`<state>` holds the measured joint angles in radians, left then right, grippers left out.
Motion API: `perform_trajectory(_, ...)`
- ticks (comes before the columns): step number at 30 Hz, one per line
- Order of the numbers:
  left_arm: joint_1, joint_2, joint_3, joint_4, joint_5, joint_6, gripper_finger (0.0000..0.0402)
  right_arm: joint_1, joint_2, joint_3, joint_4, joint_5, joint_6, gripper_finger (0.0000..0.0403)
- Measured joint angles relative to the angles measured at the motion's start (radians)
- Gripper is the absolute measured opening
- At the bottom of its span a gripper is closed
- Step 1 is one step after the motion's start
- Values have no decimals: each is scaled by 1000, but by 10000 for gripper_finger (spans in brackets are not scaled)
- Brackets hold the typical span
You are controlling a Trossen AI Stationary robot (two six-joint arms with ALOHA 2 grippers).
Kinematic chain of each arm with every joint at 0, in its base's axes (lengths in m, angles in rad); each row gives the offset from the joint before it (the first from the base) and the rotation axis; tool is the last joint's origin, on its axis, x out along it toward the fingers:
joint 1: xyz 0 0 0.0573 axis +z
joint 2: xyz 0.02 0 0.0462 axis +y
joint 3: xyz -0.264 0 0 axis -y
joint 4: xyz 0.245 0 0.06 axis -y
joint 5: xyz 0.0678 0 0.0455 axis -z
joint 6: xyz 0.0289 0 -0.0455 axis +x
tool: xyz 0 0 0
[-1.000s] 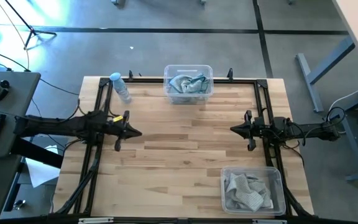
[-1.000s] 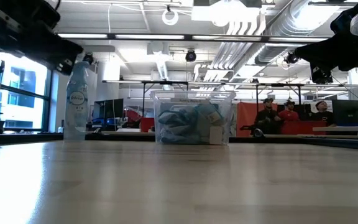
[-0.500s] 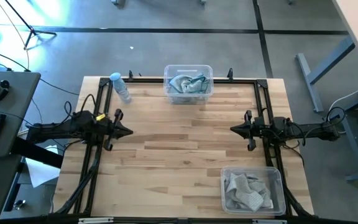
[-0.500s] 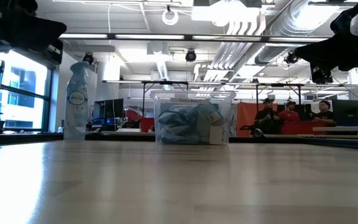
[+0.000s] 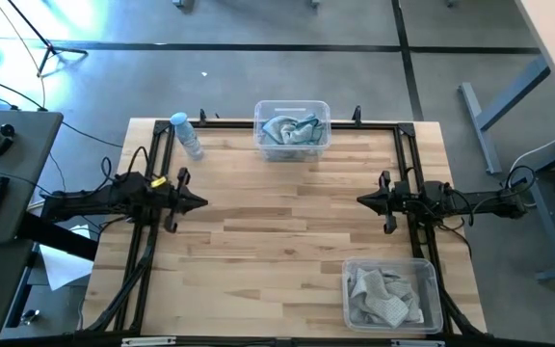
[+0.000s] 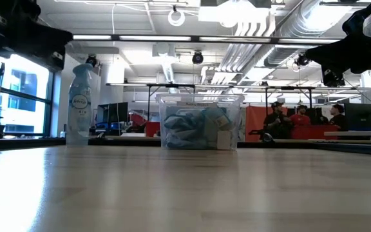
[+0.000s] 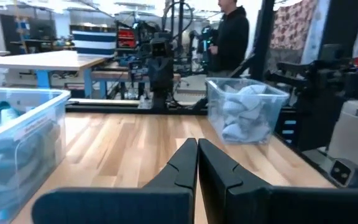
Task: Sort microfiber towel by color & place in baskets
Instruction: Return to Home Position
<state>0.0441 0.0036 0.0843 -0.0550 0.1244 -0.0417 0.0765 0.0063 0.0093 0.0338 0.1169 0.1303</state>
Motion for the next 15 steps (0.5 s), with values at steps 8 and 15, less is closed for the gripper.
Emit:
perform_trajectory(8, -5, 43, -73, 68, -106, -43, 0, 0, 0, 0, 0, 0, 0, 0)
perform_trajectory(15, -5, 55, -72, 62, -147, -109, 0, 0, 0, 0, 0, 0, 0, 0)
